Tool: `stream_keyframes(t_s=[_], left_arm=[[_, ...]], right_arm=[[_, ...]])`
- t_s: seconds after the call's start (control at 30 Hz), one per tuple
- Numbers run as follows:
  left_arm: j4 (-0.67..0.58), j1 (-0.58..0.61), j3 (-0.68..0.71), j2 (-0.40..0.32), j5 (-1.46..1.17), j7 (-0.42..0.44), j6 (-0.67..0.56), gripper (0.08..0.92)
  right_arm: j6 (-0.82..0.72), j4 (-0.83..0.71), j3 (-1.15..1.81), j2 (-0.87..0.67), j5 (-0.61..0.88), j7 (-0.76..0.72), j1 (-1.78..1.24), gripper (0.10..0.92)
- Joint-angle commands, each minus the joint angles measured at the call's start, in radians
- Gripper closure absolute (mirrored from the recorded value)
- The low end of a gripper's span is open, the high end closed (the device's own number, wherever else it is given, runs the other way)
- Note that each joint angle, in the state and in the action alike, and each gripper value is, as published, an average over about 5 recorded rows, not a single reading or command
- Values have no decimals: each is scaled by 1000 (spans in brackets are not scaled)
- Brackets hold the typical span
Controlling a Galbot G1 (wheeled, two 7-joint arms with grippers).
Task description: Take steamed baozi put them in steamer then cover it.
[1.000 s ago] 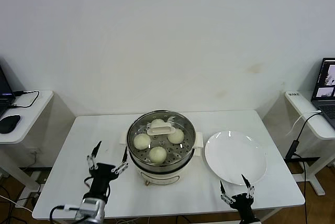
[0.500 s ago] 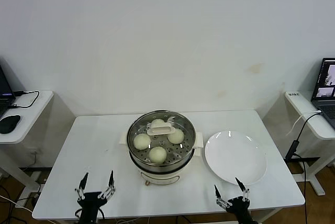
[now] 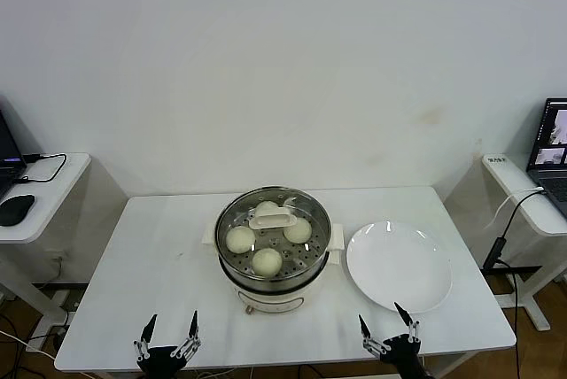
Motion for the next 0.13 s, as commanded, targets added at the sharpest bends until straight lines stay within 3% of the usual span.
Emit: stream_keyframes(t_s=[0.03,0.13], left_arm=[[15,28,6,-14,12,17,4,177],[14,34,11,-19,29,19,3,177]], right_arm=[[-50,51,-14,-12,9,33,-46,203],[-62,61,-17,-13,11,42,-54,203]])
